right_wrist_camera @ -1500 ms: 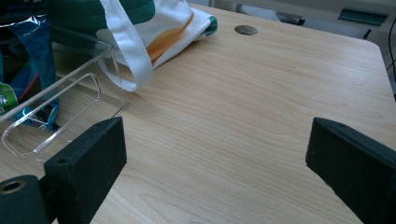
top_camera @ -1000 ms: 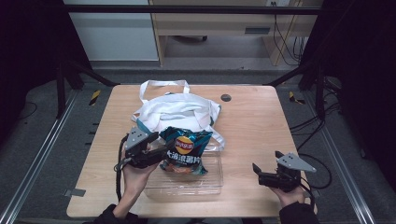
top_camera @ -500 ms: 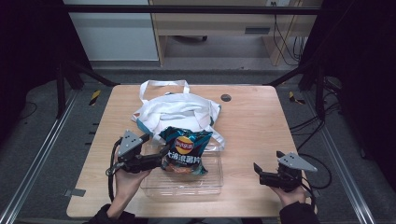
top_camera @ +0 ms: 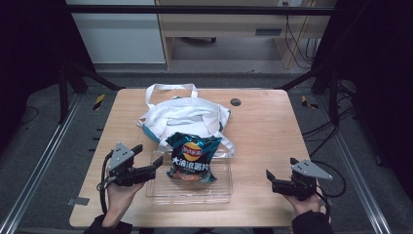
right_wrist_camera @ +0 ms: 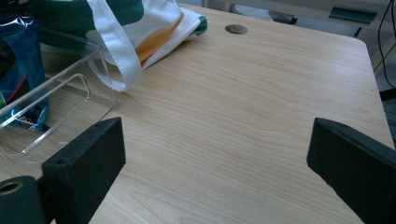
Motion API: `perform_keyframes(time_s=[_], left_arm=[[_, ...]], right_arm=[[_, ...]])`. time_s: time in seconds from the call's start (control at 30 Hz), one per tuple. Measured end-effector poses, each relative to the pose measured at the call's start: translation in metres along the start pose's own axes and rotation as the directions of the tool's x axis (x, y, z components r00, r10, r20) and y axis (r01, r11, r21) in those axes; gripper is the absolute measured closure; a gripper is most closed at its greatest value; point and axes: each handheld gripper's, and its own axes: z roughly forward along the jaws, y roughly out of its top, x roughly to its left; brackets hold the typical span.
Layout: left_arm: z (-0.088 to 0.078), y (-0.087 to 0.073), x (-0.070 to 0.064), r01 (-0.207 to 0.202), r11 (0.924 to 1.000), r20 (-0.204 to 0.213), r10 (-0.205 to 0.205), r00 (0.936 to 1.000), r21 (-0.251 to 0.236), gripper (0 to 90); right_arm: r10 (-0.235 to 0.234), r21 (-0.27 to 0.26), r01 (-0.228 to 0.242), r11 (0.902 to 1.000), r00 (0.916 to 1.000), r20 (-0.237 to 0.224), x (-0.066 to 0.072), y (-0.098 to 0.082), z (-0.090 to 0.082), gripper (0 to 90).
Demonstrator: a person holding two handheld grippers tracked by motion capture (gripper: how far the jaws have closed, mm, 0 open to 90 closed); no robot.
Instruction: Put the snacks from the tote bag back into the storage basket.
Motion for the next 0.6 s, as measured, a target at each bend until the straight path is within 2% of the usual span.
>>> perform_keyframes(time_s=[0.07,0.2,0.33,0.43,0.5,0.6], left_arm=[[-0.003,-0.005,0.006,0.004,1.0,-0.017,-0.004,0.9998,-0.003,17.7],[-0.006,-0.016,0.017,0.017,0.9996,-0.046,-0.016,0.9988,0.022,18.9],[-0.01,-0.031,0.028,0.011,0.9984,-0.081,-0.007,0.9967,0.056,20.9],[-0.011,-0.037,0.035,0.009,0.9971,-0.12,0.0,0.9927,0.075,22.3],[-0.01,-0.04,0.041,0.02,0.9971,-0.132,-0.01,0.9911,0.074,23.3],[-0.004,-0.044,0.046,0.031,0.9935,-0.145,-0.015,0.9893,0.11,23.6]], right_arm=[[-0.004,0.008,0.004,1.0,1.0,0.007,0.0,-0.001,0.001,4.7],[-0.009,0.014,0.009,0.9999,0.9999,0.011,0.0,-0.001,0.001,4.7],[-0.013,0.02,0.013,0.9997,0.9998,0.013,-0.001,-0.001,0.002,4.7],[-0.01,0.026,0.009,0.9996,0.9999,0.014,-0.001,-0.002,0.002,4.7],[-0.007,0.033,0.007,0.9994,0.9998,0.016,-0.001,-0.002,0.003,4.7],[-0.015,0.042,0.014,0.999,0.9996,0.023,-0.002,-0.003,0.003,4.7]])
